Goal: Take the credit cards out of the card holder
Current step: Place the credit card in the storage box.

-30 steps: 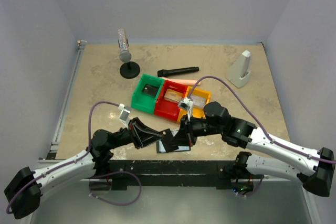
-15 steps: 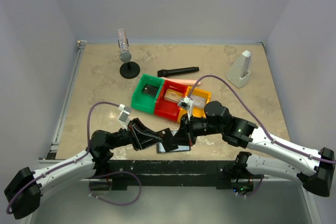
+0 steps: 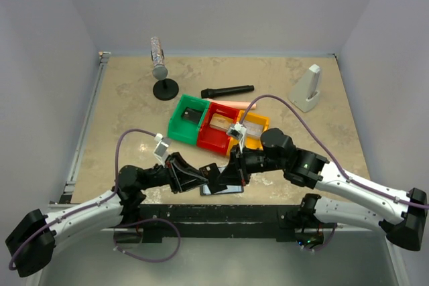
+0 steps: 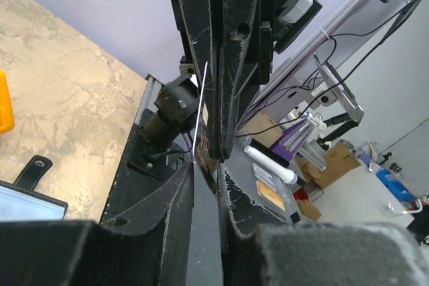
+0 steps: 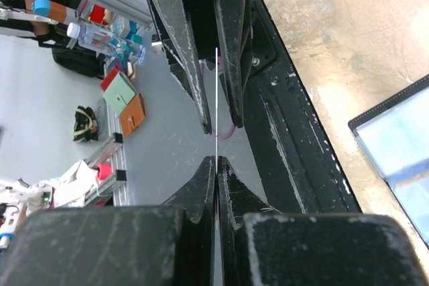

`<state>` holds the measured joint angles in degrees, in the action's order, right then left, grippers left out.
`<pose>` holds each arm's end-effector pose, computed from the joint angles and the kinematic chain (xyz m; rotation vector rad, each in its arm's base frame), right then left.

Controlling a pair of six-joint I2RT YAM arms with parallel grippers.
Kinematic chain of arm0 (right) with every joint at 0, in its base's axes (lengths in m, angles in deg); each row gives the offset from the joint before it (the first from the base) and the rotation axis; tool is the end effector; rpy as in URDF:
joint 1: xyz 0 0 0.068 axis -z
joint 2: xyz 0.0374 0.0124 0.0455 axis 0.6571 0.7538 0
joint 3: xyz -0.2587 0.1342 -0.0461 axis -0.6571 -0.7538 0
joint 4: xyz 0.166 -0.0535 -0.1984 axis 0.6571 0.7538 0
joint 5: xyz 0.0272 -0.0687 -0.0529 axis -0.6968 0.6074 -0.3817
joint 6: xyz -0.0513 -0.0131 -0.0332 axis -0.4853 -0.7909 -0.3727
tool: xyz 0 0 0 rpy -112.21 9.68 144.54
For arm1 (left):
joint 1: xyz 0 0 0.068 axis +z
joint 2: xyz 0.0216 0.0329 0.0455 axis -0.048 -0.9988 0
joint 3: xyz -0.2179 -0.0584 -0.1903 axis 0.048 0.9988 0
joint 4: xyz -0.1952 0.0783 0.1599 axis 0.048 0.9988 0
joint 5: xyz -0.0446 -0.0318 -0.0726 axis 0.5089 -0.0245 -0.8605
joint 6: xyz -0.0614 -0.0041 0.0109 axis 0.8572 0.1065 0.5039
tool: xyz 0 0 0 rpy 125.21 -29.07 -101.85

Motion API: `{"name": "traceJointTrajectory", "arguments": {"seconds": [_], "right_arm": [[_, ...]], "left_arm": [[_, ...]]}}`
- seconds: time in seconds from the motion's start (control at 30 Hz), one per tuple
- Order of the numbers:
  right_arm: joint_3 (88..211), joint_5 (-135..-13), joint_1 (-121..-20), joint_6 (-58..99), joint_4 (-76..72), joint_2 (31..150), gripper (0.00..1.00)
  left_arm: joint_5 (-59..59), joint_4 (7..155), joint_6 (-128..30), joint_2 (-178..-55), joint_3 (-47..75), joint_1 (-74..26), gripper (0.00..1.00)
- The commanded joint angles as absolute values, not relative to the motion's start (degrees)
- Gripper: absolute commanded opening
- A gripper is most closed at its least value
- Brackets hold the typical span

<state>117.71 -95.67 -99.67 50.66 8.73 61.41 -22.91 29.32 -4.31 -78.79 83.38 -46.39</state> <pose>0.0877 0.1884 0.3239 -0.8101 2.0762 1.5228 0.0715 -0.1205 0.2335 0.4778 1.4795 -1.8645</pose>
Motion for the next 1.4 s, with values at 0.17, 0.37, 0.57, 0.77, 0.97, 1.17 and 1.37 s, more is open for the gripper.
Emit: {"name": "traceJointTrajectory", "arguments": {"seconds": [0.17, 0.37, 0.57, 0.77, 0.97, 1.17, 1.37], "right_arm": [[120.9, -96.0, -99.8, 49.1, 7.6, 61.5, 0.00], [120.8, -96.1, -99.8, 49.0, 7.7, 61.5, 0.00], [120.8, -96.0, -99.8, 48.7, 8.1, 61.5, 0.00], [120.8, -96.2, -99.6, 48.7, 8.2, 61.5, 0.00], [120.8, -96.8, -99.6, 48.7, 8.2, 61.7, 0.00], [122.1, -93.5, -99.4, 47.6, 12.8, 60.6, 0.88], [128.7, -77.4, -99.2, 40.7, 33.1, 52.1, 0.99]], "left_arm": [[-24.4, 24.1, -4.6, -79.8, 92.6, -46.3, 0.17], [-24.2, 24.4, -4.4, -79.1, 92.6, -46.3, 0.24], [-23.5, 26.1, -4.7, -77.5, 92.7, -46.3, 0.24], [-23.4, 27.0, -4.9, -76.9, 92.5, -46.3, 0.11], [-23.3, 26.5, -4.9, -77.3, 92.6, -46.3, 0.00], [-19.1, 27.3, -4.1, -75.1, 93.8, -46.1, 0.00], [-7.2, 45.2, -4.0, -67.3, 89.0, -42.9, 0.00]]}}
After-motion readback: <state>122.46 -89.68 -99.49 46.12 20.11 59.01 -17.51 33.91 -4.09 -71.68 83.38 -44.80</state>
